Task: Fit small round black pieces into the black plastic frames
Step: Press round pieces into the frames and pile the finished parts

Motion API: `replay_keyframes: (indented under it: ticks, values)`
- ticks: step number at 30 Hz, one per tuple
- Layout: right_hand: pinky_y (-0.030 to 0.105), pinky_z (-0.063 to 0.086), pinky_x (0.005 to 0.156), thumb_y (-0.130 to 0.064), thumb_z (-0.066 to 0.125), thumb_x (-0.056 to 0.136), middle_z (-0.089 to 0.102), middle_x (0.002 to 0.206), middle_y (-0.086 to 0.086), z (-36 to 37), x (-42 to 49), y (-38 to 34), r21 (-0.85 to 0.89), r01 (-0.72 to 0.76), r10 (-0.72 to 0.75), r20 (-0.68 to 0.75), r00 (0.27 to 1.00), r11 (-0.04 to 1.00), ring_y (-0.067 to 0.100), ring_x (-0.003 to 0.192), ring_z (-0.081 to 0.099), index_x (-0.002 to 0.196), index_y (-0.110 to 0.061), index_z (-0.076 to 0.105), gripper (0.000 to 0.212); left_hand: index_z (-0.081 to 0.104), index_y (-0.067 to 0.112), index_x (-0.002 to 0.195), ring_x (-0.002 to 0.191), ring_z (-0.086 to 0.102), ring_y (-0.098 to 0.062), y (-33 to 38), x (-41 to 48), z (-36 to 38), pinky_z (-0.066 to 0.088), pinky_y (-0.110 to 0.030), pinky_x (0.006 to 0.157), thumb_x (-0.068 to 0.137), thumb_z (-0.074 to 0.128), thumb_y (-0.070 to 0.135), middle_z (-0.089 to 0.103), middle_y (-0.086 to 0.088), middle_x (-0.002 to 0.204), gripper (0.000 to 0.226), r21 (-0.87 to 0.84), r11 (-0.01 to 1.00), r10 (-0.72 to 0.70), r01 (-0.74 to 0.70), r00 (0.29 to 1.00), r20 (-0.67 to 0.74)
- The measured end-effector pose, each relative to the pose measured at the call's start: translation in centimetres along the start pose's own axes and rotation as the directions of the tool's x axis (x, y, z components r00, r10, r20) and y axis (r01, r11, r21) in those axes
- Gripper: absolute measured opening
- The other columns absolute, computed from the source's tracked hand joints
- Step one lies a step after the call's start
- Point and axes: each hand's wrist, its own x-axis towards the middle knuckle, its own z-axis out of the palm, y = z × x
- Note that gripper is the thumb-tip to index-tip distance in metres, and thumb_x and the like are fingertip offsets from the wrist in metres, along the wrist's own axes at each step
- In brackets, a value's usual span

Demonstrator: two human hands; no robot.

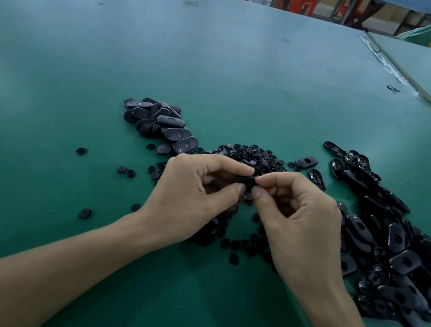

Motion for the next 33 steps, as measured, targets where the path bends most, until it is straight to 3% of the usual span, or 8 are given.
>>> replay_keyframes:
  ticks: [10,14,18,26,33]
  values:
    - [0.021,0.055,0.067,-0.010,0.075,0.086,0.072,0.078,-0.016,-0.22,0.10,-0.12,0.006,0.003,-0.004,0.037,0.999,1.000,0.007,0.072,0.068,0.084,-0.029,0.071,0.020,0.076,0.028,0.098,0.076,0.075,-0.019,0.09,0.07,0.05,0.062,-0.034,0.067,0.082,0.072,0.014,0.078,0.002,0.085,0.022,-0.018,1.000,0.001,-0.001,1.000,0.010]
    - [0.015,0.052,0.064,-0.009,0.075,0.086,0.072,0.076,-0.018,-0.12,-0.05,-0.19,-0.010,0.011,-0.010,0.020,1.000,1.000,0.006,0.070,0.068,0.083,-0.028,0.072,0.020,0.076,0.026,0.099,0.078,0.075,-0.015,0.15,0.09,0.02,0.059,-0.026,0.071,0.082,0.072,0.013,0.078,0.003,0.087,0.022,-0.025,1.000,0.006,-0.006,1.000,0.019]
    - [0.010,0.048,0.061,-0.009,0.076,0.085,0.071,0.075,-0.016,-0.17,0.10,-0.17,-0.001,0.000,0.000,-0.017,1.000,1.000,0.005,0.068,0.067,0.082,-0.028,0.071,0.020,0.076,0.028,0.099,0.081,0.075,-0.018,0.28,0.03,0.04,0.060,-0.028,0.073,0.081,0.073,0.014,0.078,0.002,0.089,0.023,-0.030,1.000,0.006,-0.006,1.000,0.027]
    - [0.018,0.055,0.072,-0.007,0.075,0.086,0.074,0.081,-0.013,-0.19,0.17,0.02,0.071,-0.030,0.027,0.049,0.998,0.997,0.007,0.078,0.070,0.085,-0.026,0.072,0.019,0.076,0.026,0.099,0.077,0.074,-0.014,0.34,-0.03,0.03,0.061,-0.030,0.068,0.081,0.072,0.014,0.078,0.001,0.086,0.021,-0.024,1.000,-0.016,0.017,1.000,0.020]
    - [0.019,0.055,0.072,-0.006,0.075,0.086,0.074,0.082,-0.011,-0.23,0.27,0.04,0.089,-0.038,0.031,0.071,0.997,0.995,0.006,0.076,0.070,0.084,-0.027,0.072,0.021,0.076,0.024,0.098,0.077,0.074,-0.011,0.58,0.13,0.01,0.057,-0.024,0.071,0.081,0.071,0.013,0.078,0.002,0.086,0.021,-0.035,0.999,-0.031,0.032,0.999,0.034]
